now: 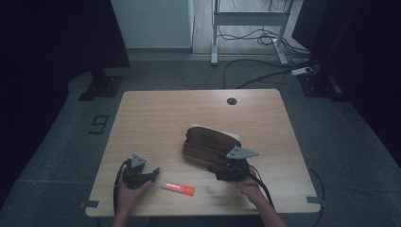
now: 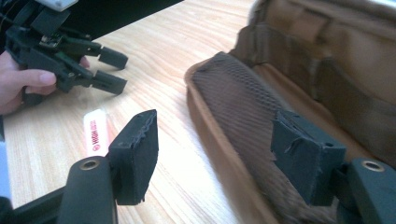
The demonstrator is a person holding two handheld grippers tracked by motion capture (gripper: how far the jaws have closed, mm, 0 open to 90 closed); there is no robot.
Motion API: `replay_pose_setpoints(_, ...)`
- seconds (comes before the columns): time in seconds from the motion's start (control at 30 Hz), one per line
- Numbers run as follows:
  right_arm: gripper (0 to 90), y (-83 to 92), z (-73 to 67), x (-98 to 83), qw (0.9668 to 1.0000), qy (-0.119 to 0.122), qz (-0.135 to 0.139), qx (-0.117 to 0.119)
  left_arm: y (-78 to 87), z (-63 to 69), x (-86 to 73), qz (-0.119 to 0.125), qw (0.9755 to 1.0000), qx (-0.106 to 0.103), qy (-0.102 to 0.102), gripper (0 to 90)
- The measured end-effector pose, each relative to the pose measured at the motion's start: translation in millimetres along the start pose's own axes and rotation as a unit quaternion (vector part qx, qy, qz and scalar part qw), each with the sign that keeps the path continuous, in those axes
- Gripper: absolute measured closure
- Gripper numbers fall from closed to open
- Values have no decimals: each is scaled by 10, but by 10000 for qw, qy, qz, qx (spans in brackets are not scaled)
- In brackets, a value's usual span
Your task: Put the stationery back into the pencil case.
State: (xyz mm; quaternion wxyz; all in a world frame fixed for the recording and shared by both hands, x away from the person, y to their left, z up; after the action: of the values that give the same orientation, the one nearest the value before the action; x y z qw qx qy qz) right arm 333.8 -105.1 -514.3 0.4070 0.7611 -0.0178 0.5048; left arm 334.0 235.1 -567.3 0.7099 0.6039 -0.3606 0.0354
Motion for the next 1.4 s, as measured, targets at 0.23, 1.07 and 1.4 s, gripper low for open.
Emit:
replay_pose_setpoints(0.23,321,-135,-139,0,9997,114,-128,160,1,-2,0,2,10000,-12,4,278)
replay_pose_setpoints(1.07,354,-622,-535,7,9950,466,-552,692,-1,0,1,0,10000,-4,-5,279)
replay_pose_setpoints(1.4,356,-755,-699,-23,9918,599,-755,845,0,-2,1,3,10000,-12,3,278)
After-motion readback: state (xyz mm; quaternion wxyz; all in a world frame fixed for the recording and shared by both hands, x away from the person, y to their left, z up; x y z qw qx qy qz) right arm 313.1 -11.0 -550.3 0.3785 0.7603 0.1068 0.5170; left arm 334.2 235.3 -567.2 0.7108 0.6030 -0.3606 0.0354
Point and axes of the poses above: each handheld gripper's, and its own axes: y roughly backward along the jaws, x roughly out of its top, z roughly to its right, the point moved 3 cm from there along -y, roughly forward along the jaws, and after that the axes turned 11 degrees about -z, right-handed, at the moved point
